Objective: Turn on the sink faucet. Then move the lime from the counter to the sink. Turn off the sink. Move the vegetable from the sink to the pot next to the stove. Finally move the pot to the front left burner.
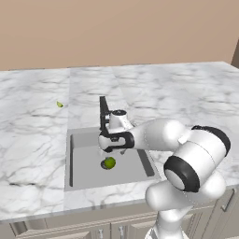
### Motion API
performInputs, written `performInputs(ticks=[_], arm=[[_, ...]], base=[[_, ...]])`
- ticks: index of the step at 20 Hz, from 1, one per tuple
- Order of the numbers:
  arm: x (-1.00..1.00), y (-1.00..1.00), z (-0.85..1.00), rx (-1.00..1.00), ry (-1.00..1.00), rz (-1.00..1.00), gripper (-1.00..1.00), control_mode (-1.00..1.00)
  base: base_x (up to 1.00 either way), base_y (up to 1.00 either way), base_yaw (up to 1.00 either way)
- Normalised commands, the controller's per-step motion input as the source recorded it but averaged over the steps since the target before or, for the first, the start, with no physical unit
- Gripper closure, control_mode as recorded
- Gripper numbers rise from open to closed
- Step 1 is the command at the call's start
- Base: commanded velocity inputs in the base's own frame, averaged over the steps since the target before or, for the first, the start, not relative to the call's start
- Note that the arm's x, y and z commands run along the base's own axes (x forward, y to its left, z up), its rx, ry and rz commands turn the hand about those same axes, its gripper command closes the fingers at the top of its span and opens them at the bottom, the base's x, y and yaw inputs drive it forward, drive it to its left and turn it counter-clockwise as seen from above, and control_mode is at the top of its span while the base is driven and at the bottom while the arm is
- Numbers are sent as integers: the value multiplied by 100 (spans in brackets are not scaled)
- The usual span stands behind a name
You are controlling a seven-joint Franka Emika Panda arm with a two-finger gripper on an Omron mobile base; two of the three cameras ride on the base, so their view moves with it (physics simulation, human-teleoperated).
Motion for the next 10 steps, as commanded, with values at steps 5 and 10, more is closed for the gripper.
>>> performInputs(ticks=[5,10], arm=[[0,3,-32,-7,0,-7,-100,-100],[7,0,-16,-3,1,-1,-100,-100]], base=[[0,0,0],[0,0,0]])
